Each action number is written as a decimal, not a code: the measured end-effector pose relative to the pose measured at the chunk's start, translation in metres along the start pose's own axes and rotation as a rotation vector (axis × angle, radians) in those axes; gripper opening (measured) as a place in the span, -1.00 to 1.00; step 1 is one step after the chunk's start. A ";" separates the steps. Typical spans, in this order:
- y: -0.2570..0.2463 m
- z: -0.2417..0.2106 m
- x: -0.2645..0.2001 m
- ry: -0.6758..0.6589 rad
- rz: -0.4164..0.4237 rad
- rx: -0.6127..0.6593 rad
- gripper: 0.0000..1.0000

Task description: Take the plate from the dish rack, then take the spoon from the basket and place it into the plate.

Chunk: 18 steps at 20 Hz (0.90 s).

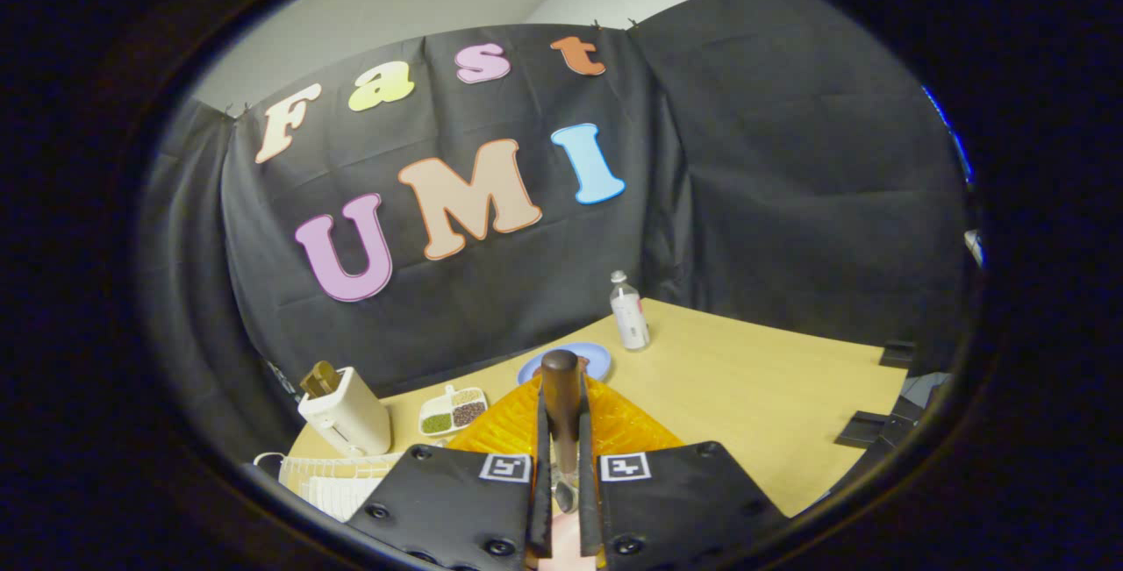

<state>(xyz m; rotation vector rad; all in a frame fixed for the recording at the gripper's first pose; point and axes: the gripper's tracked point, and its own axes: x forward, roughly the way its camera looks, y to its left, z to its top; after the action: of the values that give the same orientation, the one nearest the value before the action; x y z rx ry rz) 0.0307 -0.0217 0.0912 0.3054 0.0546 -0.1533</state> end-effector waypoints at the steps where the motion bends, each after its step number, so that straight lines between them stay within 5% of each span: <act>1: -0.004 -0.005 -0.007 0.017 -0.018 0.005 -0.71; 7: -0.025 -0.066 -0.029 0.162 -0.092 0.057 -0.70; 18: -0.058 -0.139 0.008 0.298 -0.074 0.144 -0.70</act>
<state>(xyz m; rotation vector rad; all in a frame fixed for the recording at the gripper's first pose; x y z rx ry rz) 0.0253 -0.0355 -0.0585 0.4686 0.3519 -0.1848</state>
